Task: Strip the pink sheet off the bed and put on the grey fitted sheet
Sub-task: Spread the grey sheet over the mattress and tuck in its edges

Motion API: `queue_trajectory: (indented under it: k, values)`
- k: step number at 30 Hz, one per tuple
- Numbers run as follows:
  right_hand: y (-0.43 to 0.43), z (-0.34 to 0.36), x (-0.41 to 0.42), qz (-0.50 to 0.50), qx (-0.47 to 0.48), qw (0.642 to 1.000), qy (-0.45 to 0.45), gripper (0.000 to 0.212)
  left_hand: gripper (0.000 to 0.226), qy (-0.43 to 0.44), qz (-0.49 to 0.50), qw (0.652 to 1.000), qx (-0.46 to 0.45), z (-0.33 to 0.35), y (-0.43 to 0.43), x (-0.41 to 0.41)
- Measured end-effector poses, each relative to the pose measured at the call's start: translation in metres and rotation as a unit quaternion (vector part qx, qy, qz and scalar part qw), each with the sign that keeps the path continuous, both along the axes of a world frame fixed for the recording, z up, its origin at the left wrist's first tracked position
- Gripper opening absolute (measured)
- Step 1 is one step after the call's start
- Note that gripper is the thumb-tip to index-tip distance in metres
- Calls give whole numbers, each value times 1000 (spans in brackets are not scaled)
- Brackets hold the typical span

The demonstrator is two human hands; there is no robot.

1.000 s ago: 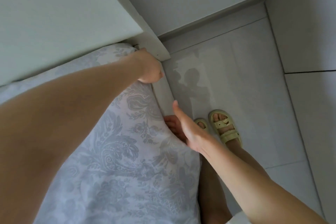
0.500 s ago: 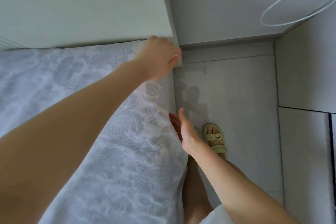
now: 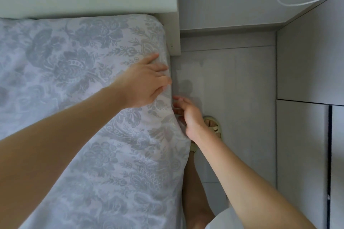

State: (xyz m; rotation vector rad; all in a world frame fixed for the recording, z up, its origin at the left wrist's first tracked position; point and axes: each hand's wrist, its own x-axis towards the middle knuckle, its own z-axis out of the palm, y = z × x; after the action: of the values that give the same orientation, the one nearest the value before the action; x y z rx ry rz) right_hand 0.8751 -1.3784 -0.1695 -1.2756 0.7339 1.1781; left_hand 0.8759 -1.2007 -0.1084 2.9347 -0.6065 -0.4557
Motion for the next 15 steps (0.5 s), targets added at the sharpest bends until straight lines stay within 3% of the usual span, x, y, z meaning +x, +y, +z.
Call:
queue_trajectory:
  k: [5, 8, 15]
  values:
    - [-1, 11, -5, 3, 31, 999, -7, 41, 65, 29, -79, 992, 96, -10, -7, 20]
    - [-6, 16, -3, 51, 31, 998, -10, 50, 73, 32, -67, 993, 91, -4, -17, 30]
    - [-1, 20, -4, 78, 68, 994, -28, 43, 68, 24, -82, 991, 99, -7, -10, 25]
